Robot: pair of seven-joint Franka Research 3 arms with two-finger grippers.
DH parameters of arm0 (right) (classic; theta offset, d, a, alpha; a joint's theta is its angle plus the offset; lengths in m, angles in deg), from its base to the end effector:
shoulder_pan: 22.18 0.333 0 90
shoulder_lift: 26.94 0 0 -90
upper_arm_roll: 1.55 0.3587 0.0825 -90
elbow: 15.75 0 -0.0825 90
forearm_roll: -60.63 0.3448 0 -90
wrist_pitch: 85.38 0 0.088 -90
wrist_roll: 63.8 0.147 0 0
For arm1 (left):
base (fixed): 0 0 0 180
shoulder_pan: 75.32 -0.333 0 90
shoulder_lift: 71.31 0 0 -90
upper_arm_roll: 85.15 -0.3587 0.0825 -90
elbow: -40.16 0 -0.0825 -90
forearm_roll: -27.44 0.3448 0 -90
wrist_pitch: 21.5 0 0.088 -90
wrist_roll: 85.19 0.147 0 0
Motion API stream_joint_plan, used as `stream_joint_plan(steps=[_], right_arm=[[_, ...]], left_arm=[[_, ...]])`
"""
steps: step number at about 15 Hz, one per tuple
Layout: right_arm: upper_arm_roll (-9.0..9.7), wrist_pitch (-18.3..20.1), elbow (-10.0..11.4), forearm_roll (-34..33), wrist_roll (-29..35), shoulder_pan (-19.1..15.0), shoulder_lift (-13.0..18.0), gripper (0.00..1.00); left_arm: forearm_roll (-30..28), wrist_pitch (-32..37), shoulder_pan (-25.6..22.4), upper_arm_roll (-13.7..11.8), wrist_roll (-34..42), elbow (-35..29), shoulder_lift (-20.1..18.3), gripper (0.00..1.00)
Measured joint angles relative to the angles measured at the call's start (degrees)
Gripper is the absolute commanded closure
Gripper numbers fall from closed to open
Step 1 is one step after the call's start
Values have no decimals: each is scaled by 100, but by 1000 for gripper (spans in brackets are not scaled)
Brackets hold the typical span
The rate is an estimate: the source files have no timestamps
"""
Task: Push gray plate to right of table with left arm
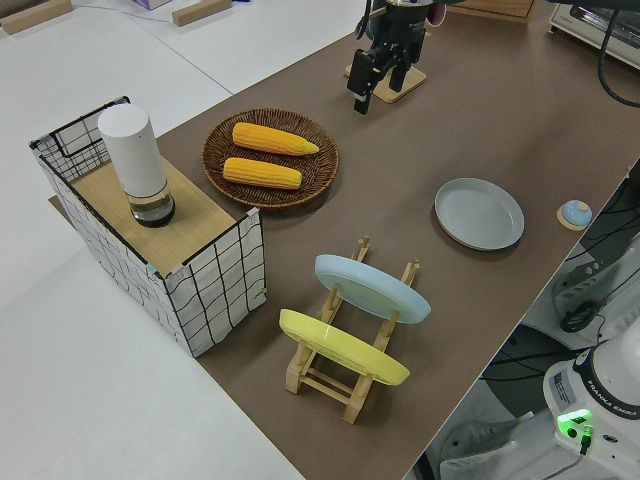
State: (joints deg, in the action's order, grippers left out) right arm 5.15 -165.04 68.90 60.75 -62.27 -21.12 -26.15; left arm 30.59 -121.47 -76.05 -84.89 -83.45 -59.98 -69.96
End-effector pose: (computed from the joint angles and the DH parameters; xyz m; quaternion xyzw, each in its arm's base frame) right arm 0.4840 0.0668 0.6586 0.9978 0.0544 -0.0366 0.0027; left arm 0.5293 0.0115 0.5527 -0.9994 0.0162 0.0138 0.0267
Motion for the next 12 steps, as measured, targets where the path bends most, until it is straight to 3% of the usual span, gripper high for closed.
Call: stream_joint_plan(steps=[12], right_arm=[[0,0,0,0,0,0,0,17]], left_arm=[[0,51,-13,-14,-195,-2,32,0]])
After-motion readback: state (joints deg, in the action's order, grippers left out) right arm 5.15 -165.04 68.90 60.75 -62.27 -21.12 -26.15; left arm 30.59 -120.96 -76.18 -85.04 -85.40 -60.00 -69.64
